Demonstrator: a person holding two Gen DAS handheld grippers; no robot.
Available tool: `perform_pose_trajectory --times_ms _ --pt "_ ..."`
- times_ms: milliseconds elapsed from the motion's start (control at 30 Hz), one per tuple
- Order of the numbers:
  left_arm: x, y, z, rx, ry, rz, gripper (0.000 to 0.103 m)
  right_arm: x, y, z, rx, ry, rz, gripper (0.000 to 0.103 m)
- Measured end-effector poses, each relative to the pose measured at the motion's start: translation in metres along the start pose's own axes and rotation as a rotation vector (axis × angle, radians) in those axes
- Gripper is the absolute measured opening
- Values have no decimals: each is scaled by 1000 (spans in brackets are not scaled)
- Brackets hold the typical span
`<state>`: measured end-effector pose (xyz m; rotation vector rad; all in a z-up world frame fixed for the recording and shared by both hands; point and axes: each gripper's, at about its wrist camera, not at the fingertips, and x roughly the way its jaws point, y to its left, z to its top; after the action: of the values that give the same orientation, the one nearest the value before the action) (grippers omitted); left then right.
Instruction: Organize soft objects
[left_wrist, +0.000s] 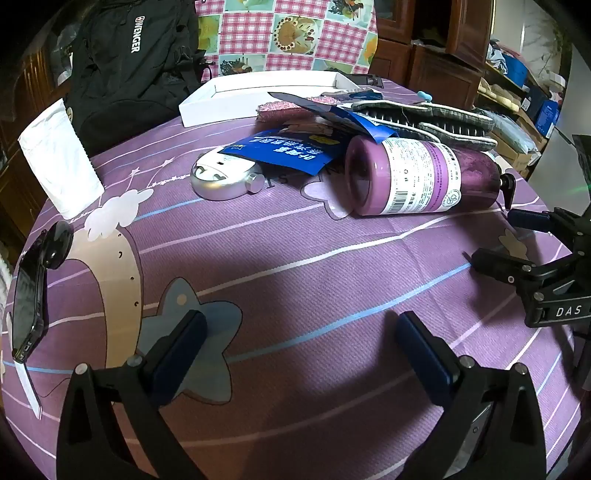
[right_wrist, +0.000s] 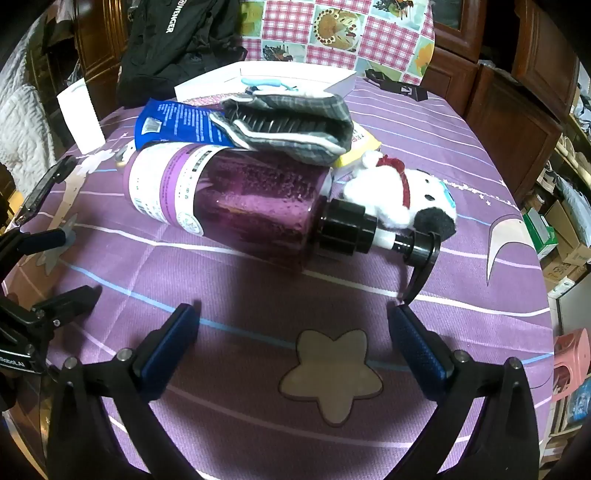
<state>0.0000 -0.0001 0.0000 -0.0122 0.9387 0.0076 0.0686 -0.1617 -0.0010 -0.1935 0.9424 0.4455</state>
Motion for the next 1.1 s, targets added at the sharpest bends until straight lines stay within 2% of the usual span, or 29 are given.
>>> perform_pose_trajectory --times_ms 500,733,800,900,1100 --pt "0 0 0 0 0 0 103 0 1 0 5 -1 -14 103" --pt "0 -5 -1 -8 -4 6 102 -4 3 -5 -10 -16 26 102" --pt "-1 -8 1 -3 -19 -8 96 -12 -1 -4 15 -56 40 100" --pt "-6 -3 5 -34 -67 -22 96 -23 -3 -6 28 -117 39 100" --pt "-28 -10 17 -20 -210 63 96 -46 -4 -2 67 -286 -49 100"
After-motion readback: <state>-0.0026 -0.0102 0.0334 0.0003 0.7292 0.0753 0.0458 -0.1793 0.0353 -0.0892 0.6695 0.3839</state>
